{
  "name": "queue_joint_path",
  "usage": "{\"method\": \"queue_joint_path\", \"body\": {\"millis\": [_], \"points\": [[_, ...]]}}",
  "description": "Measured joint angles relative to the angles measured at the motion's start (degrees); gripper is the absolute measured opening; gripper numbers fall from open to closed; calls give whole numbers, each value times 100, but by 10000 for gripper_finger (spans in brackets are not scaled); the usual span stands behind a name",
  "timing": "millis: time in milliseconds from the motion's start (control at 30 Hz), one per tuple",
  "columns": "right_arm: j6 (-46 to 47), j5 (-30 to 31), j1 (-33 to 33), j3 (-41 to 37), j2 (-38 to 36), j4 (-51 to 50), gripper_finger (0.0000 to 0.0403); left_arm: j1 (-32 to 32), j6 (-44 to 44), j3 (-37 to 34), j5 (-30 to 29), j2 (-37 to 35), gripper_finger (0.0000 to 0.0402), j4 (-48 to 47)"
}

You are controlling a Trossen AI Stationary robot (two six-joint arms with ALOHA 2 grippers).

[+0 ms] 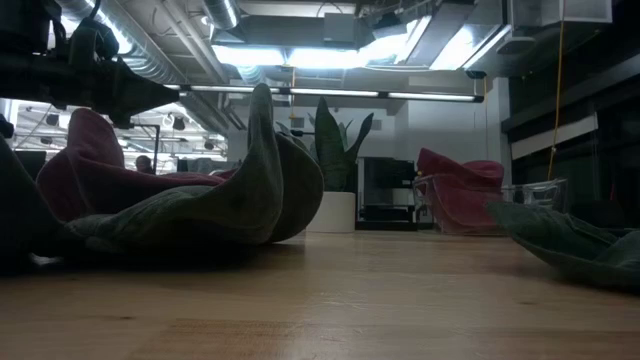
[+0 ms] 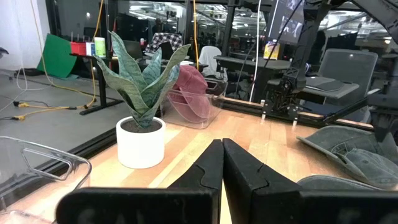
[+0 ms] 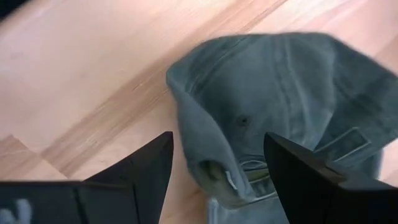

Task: Pick & Place hat
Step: Move the right black cap into the center of the table

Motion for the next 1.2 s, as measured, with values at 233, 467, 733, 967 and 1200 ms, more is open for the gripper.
{"method": "queue_joint_path", "body": {"millis": [233, 467, 733, 967, 1200], "points": [[338, -258, -2, 0, 242, -217, 197, 0, 0, -1, 0, 1, 4, -1], [457, -234, -26, 0, 249, -217, 68, 1, 0, -1, 0, 2, 4, -1], [676, -90, -46, 0, 249, -123, 33, 1, 0, 1, 0, 2, 4, 2], [946, -390, -74, 0, 131, 551, 18, 1, 0, 0, 0, 1, 4, 2], [1459, -743, -340, 0, -112, 1591, 20, -2, 0, 1, 0, 0, 4, 0]]}}
